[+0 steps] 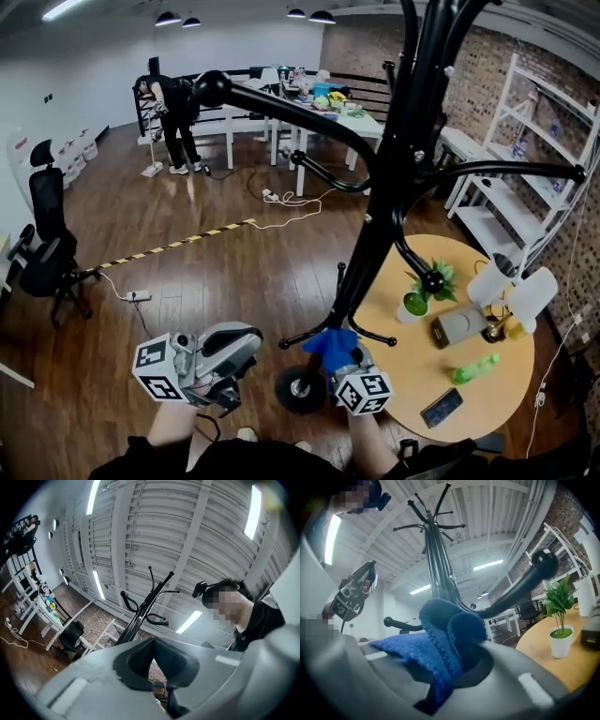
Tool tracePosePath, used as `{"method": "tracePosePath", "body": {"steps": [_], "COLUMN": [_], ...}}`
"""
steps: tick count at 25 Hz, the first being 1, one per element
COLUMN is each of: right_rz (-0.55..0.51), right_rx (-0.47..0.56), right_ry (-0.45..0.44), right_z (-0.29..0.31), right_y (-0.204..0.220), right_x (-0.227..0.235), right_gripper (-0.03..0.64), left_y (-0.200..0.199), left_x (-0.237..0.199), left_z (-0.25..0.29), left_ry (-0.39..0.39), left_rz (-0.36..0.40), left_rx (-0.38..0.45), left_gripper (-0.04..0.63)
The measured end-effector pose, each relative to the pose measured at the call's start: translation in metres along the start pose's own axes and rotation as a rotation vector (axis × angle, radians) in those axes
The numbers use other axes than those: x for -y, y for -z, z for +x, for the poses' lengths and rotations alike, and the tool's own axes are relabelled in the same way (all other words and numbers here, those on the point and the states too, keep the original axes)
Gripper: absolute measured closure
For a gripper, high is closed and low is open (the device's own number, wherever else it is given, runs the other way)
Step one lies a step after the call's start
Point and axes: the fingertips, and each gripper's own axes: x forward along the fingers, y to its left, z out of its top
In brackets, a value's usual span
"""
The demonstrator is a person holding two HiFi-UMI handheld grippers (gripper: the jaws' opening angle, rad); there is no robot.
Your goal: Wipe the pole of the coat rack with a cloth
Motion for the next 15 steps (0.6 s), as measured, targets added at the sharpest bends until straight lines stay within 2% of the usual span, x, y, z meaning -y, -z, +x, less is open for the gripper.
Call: {"method": "tracePosePath", "body": {"steps": [8, 12, 15], "right_rz": [0.072, 0.076, 0.055], "right_rx": [0.030, 0.107, 0.211], "right_ry": [-0.010, -0.054, -0.068], "right_z": [-0.003, -0.002, -0.007], "right_y": [-0.011, -0.054, -0.106], "right_x": [0.001, -0.013, -0.027], "right_gripper": [0.594, 0.594, 0.594], "left_y": [0.019, 0.022, 0.015], "left_x": [0.002, 0.006, 0.005], "left_z": [0.008, 0.011, 0.008], "left_ry": [-0.090, -0.100, -0.089], "left_rz": [0.006, 0.023, 0.029], "left_rx": [-0.029, -0.037, -0.028], "left_gripper": [0.595, 0.595, 0.595]}}
